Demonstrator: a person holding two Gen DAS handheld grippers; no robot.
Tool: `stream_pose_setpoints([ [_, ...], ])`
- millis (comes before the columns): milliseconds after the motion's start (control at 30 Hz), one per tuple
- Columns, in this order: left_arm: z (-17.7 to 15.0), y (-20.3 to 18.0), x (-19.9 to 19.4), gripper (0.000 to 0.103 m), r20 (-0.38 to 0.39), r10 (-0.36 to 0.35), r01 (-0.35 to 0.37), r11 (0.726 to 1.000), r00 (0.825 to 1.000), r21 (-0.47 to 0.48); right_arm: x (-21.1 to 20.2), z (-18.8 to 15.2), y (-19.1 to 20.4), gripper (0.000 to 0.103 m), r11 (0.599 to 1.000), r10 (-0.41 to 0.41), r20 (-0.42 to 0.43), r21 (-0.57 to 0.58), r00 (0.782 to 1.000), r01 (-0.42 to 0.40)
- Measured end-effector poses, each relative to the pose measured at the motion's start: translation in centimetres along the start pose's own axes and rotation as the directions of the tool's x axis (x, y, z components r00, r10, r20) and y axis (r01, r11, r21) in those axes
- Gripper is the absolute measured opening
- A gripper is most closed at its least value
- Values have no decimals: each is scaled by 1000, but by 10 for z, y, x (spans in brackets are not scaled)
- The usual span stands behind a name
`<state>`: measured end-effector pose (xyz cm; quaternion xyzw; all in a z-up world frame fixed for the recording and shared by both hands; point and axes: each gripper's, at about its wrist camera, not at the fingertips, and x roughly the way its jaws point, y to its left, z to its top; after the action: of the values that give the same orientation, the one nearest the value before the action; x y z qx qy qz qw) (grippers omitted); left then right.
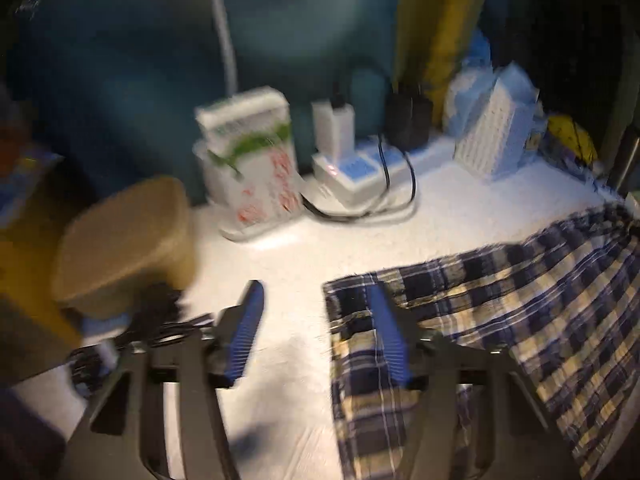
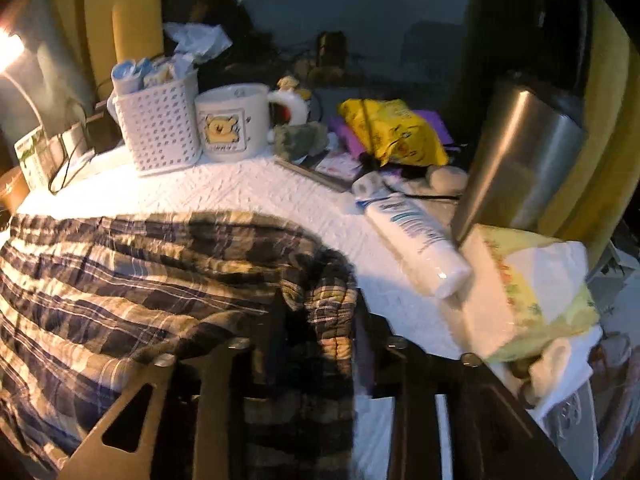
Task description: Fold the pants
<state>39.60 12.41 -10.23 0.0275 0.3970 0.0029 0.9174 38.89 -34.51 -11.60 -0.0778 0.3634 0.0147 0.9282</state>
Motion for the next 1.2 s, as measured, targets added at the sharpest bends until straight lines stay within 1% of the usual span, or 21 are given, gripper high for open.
stream_pose_setpoints([
  [33,-1,0,-11,57,15,2,-2,1000,1000,-5,-6,0,-2,45,1000,-6,9,5,1000,6],
  [67,-4,-2,-24,57,26,-11,11,1000,1000,-8,-11,-1,-4,47,1000,-7,18,12,1000,7],
  [133,-14,-14,-47,57,38,-42,42,999,998,0,-27,-3,-6,47,1000,4,43,26,999,-5],
  [200,-30,-31,-68,58,42,-104,104,995,994,-1,-41,-6,-2,47,999,32,68,27,997,-34],
  [267,-50,-51,-83,58,20,-183,183,983,983,-10,-54,-11,7,47,997,79,87,15,993,-81],
  [300,-59,-59,-87,58,9,-210,210,977,978,-23,-59,-14,14,47,995,100,91,3,991,-100],
  [367,-81,-77,-94,58,-23,-276,274,960,961,-50,-66,-22,28,47,990,144,86,-23,986,-143],
  [467,-110,-105,-94,57,-75,-327,324,945,942,-49,-67,-36,50,47,979,197,51,-62,979,-193],
  [567,-131,-114,-88,57,-122,-327,321,945,937,-66,-61,-53,66,47,972,215,7,-95,977,-214],
  [633,-145,-115,-81,57,-157,-287,281,958,945,-61,-51,-66,70,47,971,211,-45,-101,976,-215],
  [700,-154,-113,-83,57,-121,-267,262,963,956,-59,-43,-76,68,47,974,206,-80,-82,975,-213],
  [767,-159,-113,-87,57,-115,-241,237,970,964,-49,-48,-79,64,47,975,204,-73,-73,976,-209],
  [867,-164,-111,-91,57,-114,-198,198,980,974,-12,-51,-87,64,47,975,200,-99,-82,975,-209],
  [1033,-169,-99,-96,57,-122,-145,146,989,982,-4,-65,-100,62,47,975,184,-111,-102,977,-196],
  [1200,-170,-94,-103,57,-129,-131,128,991,983,-28,-75,-110,57,47,977,171,-113,-112,979,-184],
])
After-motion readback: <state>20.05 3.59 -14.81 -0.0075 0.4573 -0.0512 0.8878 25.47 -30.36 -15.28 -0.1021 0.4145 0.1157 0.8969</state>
